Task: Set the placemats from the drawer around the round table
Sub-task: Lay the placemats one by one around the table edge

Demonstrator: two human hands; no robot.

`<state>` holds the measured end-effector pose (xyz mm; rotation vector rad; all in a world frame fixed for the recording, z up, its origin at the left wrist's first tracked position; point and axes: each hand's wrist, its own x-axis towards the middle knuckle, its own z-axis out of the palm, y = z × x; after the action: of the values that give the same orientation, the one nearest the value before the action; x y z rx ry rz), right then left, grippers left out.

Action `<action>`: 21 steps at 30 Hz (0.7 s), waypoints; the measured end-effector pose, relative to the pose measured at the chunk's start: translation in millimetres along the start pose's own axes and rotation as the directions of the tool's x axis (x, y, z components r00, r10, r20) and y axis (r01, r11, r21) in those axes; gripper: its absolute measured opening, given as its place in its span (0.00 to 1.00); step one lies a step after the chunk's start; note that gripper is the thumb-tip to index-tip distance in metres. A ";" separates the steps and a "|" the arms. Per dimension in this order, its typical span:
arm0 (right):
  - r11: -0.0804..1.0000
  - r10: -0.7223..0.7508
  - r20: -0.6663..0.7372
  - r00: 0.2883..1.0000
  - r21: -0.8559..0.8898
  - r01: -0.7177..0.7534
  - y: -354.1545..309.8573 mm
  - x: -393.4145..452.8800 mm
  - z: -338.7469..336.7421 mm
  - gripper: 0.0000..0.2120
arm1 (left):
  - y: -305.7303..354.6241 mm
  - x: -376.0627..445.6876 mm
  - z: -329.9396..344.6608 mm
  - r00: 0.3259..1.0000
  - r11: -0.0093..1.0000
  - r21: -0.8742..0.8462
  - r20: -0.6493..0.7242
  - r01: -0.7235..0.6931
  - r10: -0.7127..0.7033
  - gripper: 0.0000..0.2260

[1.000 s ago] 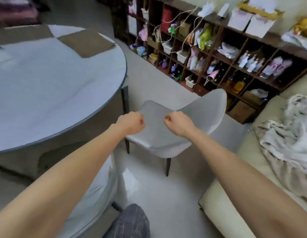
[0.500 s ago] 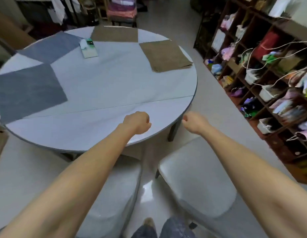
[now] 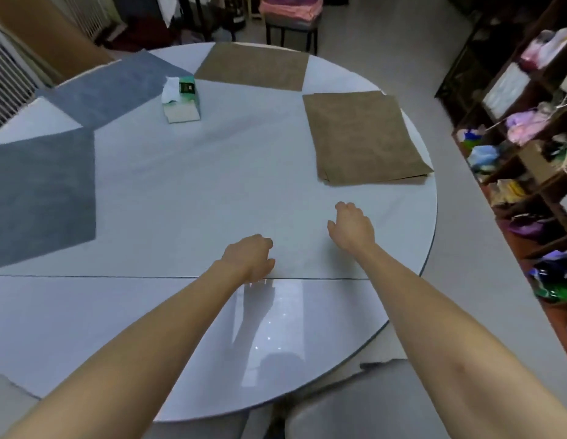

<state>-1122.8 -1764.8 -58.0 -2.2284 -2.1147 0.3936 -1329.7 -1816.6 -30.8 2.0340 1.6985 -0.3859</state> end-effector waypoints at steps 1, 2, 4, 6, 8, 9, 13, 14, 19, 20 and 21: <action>1.000 0.001 -0.001 1.000 -0.005 -0.001 3.8 21.6 4.1 0.21 | 2.4 21.0 1.3 1.000 1.000 -0.008 0.011 -0.008 0.008 0.21; 1.000 0.001 0.000 1.000 -0.006 -0.001 7.0 41.1 8.5 0.21 | 3.8 39.7 3.2 1.000 1.000 -0.012 0.018 -0.014 0.015 0.22; 1.000 -0.014 -0.009 1.000 0.005 0.014 12.3 77.4 18.8 0.22 | 2.8 74.7 9.4 0.999 1.000 -0.001 0.026 -0.019 0.019 0.26; 0.999 -0.036 -0.042 0.998 0.007 0.037 16.6 109.1 30.3 0.21 | -1.9 104.7 18.7 0.999 1.000 0.019 0.030 0.010 -0.010 0.30; 0.998 -0.054 -0.073 0.996 -0.024 0.053 20.8 135.8 41.1 0.22 | -7.6 126.8 29.7 0.997 0.998 0.008 0.035 0.065 -0.065 0.33; 0.997 -0.060 -0.067 0.996 -0.053 0.056 23.0 147.2 46.6 0.25 | -10.1 133.5 36.1 0.995 0.996 -0.007 0.040 0.087 -0.086 0.33; 0.997 -0.045 -0.039 0.998 -0.062 0.043 27.6 175.7 62.7 0.24 | -15.4 139.2 55.7 0.996 0.996 -0.045 -0.016 0.082 -0.083 0.32; 0.998 -0.035 -0.048 0.998 -0.048 0.032 27.2 177.1 63.4 0.22 | -16.2 139.2 54.9 0.997 0.996 -0.053 -0.016 0.076 -0.077 0.32; 0.990 -0.066 -0.077 0.995 -0.130 0.055 30.6 174.7 56.8 0.16 | -18.4 141.0 41.9 0.996 0.996 -0.065 0.055 0.068 -0.064 0.33; 0.987 -0.073 -0.070 0.995 -0.150 0.062 31.3 174.0 53.8 0.14 | -19.2 140.8 40.5 0.996 0.996 -0.064 0.063 0.065 -0.061 0.34; 0.984 -0.078 -0.060 0.995 -0.165 0.067 31.5 173.0 50.7 0.14 | -20.2 140.6 39.1 0.996 0.996 -0.064 0.069 0.062 -0.058 0.34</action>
<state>-1096.6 -1603.2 -139.9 -2.2036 -2.2604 0.1452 -1318.5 -1714.7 -136.7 1.9057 1.7128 -0.4075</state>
